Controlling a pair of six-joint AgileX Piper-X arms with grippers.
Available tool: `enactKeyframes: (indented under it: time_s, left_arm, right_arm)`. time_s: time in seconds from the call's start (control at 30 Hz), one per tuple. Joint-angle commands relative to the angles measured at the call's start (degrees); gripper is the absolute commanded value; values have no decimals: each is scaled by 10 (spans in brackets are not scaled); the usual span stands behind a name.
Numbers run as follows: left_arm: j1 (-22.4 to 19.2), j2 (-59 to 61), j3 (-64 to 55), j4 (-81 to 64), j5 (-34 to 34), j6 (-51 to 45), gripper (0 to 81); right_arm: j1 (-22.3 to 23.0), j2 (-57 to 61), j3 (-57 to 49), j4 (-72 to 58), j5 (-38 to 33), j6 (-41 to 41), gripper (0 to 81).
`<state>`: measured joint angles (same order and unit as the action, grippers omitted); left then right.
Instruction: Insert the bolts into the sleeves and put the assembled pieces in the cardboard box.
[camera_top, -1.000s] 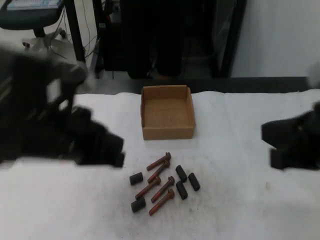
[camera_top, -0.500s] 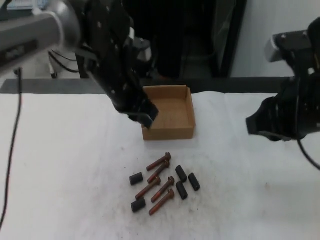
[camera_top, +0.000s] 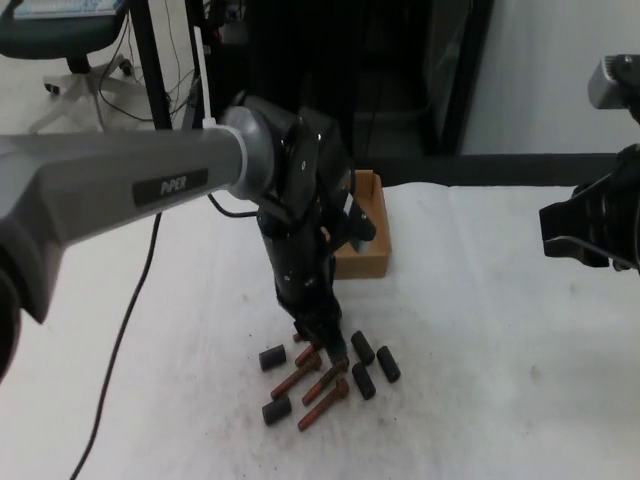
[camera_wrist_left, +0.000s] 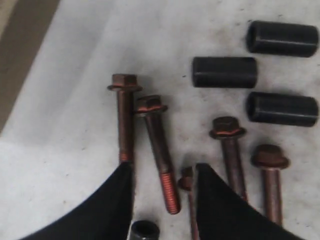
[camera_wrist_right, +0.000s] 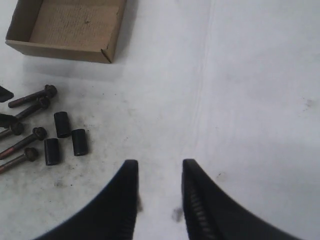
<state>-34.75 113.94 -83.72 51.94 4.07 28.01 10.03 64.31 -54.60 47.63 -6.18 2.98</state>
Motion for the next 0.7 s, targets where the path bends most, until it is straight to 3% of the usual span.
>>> enactKeyframes:
  time_s: [0.0, 0.67]
  left_arm:
    - [-1, 2, -4, -8, -54, -15, 369]
    - [8, 2, -4, -112, -17, -10, 369]
  right_arm:
    - [-2, -5, -7, 1, -2, -5, 290]
    - [-2, -5, -7, 1, -2, -16, 290]
